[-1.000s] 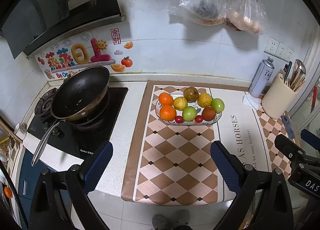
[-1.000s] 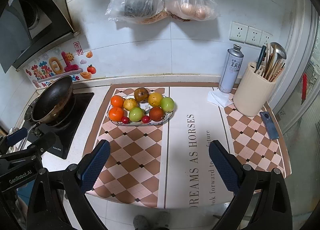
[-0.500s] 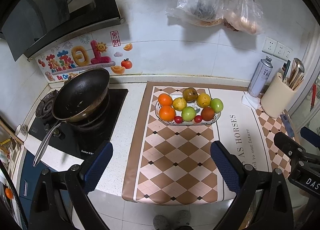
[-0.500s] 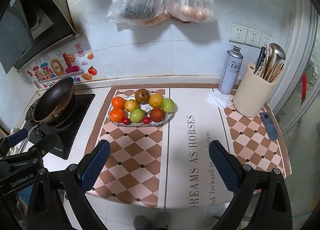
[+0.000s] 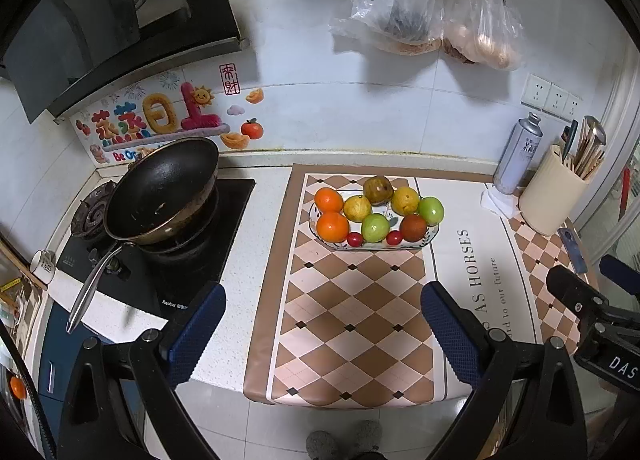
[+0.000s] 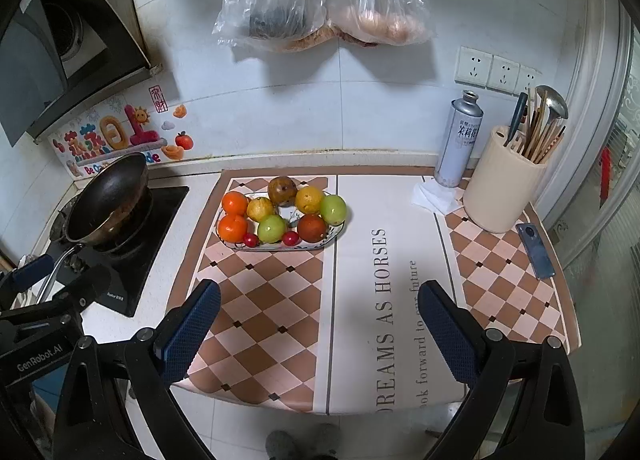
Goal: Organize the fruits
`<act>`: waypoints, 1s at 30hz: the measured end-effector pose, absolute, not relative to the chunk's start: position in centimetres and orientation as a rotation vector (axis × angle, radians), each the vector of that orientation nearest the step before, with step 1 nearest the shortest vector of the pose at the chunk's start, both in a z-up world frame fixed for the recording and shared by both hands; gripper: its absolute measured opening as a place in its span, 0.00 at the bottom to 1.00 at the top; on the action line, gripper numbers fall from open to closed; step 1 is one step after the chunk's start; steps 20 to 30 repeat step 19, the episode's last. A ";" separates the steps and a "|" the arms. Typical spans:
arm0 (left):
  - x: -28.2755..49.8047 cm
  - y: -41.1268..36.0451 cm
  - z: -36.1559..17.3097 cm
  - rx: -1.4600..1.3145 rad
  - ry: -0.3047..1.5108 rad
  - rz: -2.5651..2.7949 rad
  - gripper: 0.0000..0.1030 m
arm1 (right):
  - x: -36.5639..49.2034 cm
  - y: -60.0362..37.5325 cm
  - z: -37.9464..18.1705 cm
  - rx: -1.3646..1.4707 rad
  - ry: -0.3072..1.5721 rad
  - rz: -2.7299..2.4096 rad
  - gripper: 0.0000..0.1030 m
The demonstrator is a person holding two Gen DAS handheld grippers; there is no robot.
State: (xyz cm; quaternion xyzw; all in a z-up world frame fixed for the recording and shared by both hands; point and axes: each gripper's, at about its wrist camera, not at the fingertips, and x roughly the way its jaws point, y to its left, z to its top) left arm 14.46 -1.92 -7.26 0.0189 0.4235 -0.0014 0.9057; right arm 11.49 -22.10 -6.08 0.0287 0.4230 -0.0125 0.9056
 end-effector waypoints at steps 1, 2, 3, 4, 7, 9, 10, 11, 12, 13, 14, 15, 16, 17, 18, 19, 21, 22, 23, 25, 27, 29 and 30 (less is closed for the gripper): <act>14.4 -1.9 -7.2 0.041 0.869 -0.001 0.97 | 11.4 -22.2 -6.2 0.060 0.876 -0.026 0.98; 14.3 -1.9 -7.1 0.047 0.865 -0.004 0.97 | 11.4 -22.2 -6.2 0.060 0.878 -0.027 0.98; 14.2 -1.9 -7.1 0.048 0.863 -0.003 0.97 | 11.3 -22.3 -6.3 0.059 0.878 -0.029 0.98; 14.3 -2.0 -7.1 0.048 0.863 -0.005 0.97 | 11.1 -22.3 -6.4 0.060 0.879 -0.028 0.98; 14.1 -2.0 -7.1 0.049 0.864 -0.005 0.97 | 11.1 -22.4 -6.4 0.062 0.875 -0.030 0.98; 14.1 -2.0 -7.1 0.051 0.865 -0.003 0.97 | 11.1 -22.4 -6.4 0.062 0.871 -0.030 0.98; 14.1 -2.0 -7.1 0.049 0.866 -0.004 0.97 | 11.2 -22.3 -6.4 0.062 0.870 -0.029 0.98; 14.1 -1.9 -7.2 0.049 0.866 -0.004 0.97 | 11.2 -22.3 -6.4 0.062 0.870 -0.029 0.98; 14.1 -1.9 -7.2 0.050 0.865 -0.004 0.97 | 11.3 -22.3 -6.4 0.061 0.868 -0.031 0.98; 14.1 -1.9 -7.2 0.051 0.865 -0.005 0.97 | 11.3 -22.3 -6.3 0.060 0.868 -0.031 0.98; 14.1 -1.9 -7.2 0.052 0.865 -0.005 0.97 | 11.3 -22.3 -6.3 0.061 0.869 -0.031 0.98; 14.1 -1.9 -7.2 0.051 0.865 -0.005 0.97 | 11.3 -22.3 -6.3 0.062 0.868 -0.031 0.98; 14.0 -1.9 -7.3 0.053 0.865 -0.006 0.97 | 11.3 -22.3 -6.3 0.061 0.868 -0.030 0.98; 14.0 -1.9 -7.3 0.054 0.864 -0.004 0.97 | 11.3 -22.3 -6.3 0.060 0.868 -0.030 0.98; 14.0 -1.9 -7.2 0.051 0.863 -0.003 0.97 | 11.3 -22.3 -6.3 0.060 0.868 -0.030 0.98; 14.0 -1.9 -7.2 0.049 0.863 -0.004 0.97 | 11.3 -22.3 -6.3 0.062 0.867 -0.031 0.98; 14.0 -1.9 -7.2 0.049 0.863 -0.004 0.97 | 11.3 -22.3 -6.3 0.062 0.867 -0.031 0.98; 14.0 -1.9 -7.2 0.049 0.863 -0.004 0.97 | 11.3 -22.3 -6.3 0.062 0.867 -0.031 0.98; 14.0 -1.9 -7.2 0.049 0.863 -0.004 0.97 | 11.3 -22.3 -6.3 0.062 0.867 -0.031 0.98; 14.0 -1.9 -7.2 0.049 0.863 -0.004 0.97 | 11.3 -22.3 -6.3 0.062 0.867 -0.031 0.98; 14.0 -1.9 -7.2 0.049 0.863 -0.004 0.97 | 11.3 -22.3 -6.3 0.062 0.867 -0.031 0.98; 14.0 -1.9 -7.2 0.049 0.863 -0.004 0.97 | 11.3 -22.3 -6.3 0.062 0.867 -0.031 0.98; 14.0 -1.9 -7.2 0.049 0.863 -0.004 0.97 | 11.3 -22.3 -6.3 0.062 0.867 -0.031 0.98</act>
